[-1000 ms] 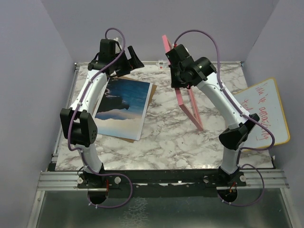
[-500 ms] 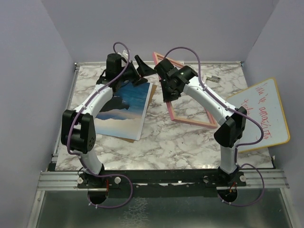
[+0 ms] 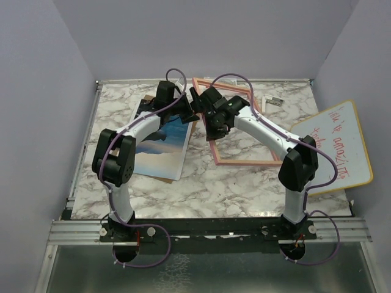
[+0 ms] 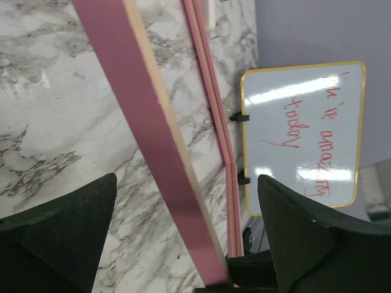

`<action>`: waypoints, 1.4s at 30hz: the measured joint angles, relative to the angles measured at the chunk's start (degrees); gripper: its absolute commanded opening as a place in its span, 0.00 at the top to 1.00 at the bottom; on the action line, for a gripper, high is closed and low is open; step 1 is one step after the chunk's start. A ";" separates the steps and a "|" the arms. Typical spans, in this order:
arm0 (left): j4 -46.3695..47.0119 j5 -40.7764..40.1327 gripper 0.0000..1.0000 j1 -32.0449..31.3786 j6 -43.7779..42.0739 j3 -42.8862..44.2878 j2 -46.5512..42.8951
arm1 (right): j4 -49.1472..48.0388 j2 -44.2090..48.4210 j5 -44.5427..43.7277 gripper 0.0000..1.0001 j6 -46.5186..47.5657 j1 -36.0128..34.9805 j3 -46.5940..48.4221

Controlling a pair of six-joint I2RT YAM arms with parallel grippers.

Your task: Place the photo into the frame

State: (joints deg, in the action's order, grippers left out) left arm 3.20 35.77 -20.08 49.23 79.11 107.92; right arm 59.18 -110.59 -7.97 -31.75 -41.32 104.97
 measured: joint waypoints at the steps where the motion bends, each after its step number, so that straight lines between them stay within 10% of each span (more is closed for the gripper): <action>1: -0.48 -0.39 0.11 -0.22 -0.61 0.00 0.63 | -0.66 0.35 0.42 0.99 -0.17 0.00 -0.83; 6: -2.40 -1.81 0.42 -0.85 -2.67 0.00 2.51 | -3.41 1.75 2.32 0.98 -0.83 0.00 -3.30; 18: 1.14 0.04 0.98 -1.81 -0.85 -0.22 4.09 | -11.72 8.00 5.29 0.51 -2.32 0.00 -13.22; 42: -16.35 3.54 1.00 -1.05 -17.44 5.73 13.40 | -18.03 18.80 3.54 0.49 -4.24 14.62 -31.98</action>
State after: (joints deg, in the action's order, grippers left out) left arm -13.15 39.31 -21.12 31.79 84.84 121.32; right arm 41.15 -91.79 -4.43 -35.99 -26.70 72.99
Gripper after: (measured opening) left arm 0.329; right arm 0.547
